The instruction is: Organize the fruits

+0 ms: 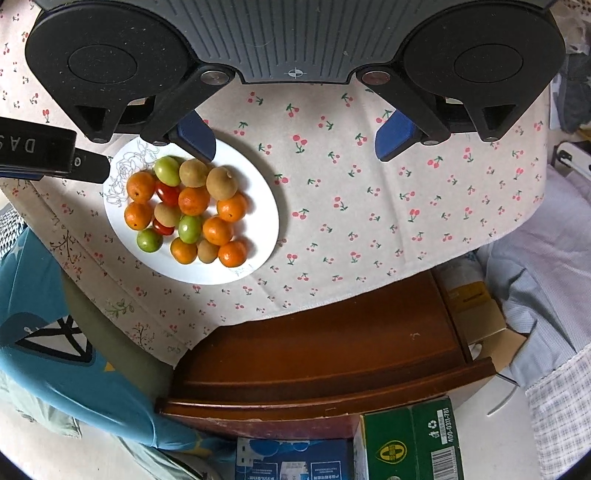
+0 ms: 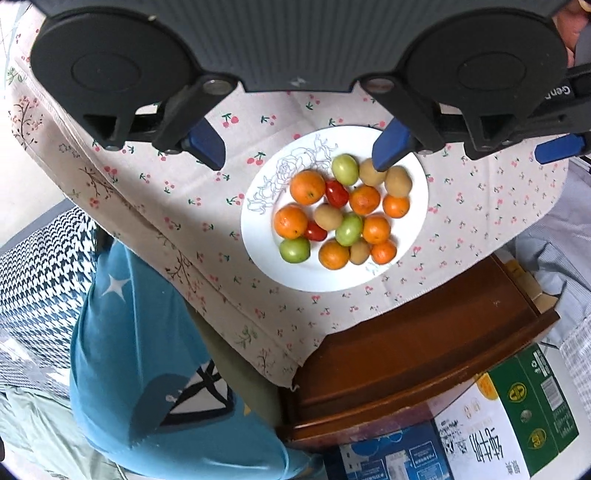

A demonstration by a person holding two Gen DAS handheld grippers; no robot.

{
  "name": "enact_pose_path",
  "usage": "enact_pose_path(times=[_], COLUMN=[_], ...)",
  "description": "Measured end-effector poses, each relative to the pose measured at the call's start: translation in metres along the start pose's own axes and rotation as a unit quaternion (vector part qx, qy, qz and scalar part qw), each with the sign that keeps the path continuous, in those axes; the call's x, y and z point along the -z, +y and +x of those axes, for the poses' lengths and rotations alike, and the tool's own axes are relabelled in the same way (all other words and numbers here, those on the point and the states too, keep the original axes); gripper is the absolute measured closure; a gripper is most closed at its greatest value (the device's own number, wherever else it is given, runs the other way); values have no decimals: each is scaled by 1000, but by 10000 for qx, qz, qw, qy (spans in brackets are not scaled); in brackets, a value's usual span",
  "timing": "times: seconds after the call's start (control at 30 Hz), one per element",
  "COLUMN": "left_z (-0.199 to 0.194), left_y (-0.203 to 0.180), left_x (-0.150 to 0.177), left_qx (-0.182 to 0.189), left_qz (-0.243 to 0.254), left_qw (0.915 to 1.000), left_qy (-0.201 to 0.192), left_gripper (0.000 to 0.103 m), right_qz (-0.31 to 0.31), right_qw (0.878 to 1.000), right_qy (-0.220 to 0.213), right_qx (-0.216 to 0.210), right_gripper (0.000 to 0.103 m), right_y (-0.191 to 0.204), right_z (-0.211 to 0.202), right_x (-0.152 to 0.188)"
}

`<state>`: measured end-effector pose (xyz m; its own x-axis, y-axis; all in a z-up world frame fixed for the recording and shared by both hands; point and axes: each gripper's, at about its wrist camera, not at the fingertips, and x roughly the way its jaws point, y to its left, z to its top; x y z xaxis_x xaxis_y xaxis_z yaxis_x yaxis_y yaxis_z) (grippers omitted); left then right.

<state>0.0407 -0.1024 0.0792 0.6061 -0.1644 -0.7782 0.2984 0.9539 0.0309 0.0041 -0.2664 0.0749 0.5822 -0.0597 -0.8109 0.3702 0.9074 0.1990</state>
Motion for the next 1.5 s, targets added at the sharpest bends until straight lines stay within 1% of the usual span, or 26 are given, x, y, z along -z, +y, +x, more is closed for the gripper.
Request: enact_pose_path(times=[0.17,0.37,0.67,0.77,0.93,1.5], left_z=[3,6,12,15,19,29], left_y=[-3,0,1,1,0,-1], left_x=[0,-1,0,0,-1,-1], left_qx=[-44,-47,-159,-185,-226,-481], left_qz=[46,-54,-89,-113,-126,-20], left_qw=[10000,9999,9997,9996,9995,9985], left_qy=[55,95,137,161,196,257], left_gripper=[8,8,8,8,8,8], right_qz=[118,11,-226,-367,-401,-474], right_qw=[9998,9997,9992,9984,9980,9977], right_qy=[127,149,187,187,186,279], right_qx=[60,183,275,375,447,397], right_gripper=[16,15,14,13,13,13], right_y=[-1,3,11,14,14,16], right_z=[8,13,21,23,26,35], right_x=[0,1,5,6,5,7])
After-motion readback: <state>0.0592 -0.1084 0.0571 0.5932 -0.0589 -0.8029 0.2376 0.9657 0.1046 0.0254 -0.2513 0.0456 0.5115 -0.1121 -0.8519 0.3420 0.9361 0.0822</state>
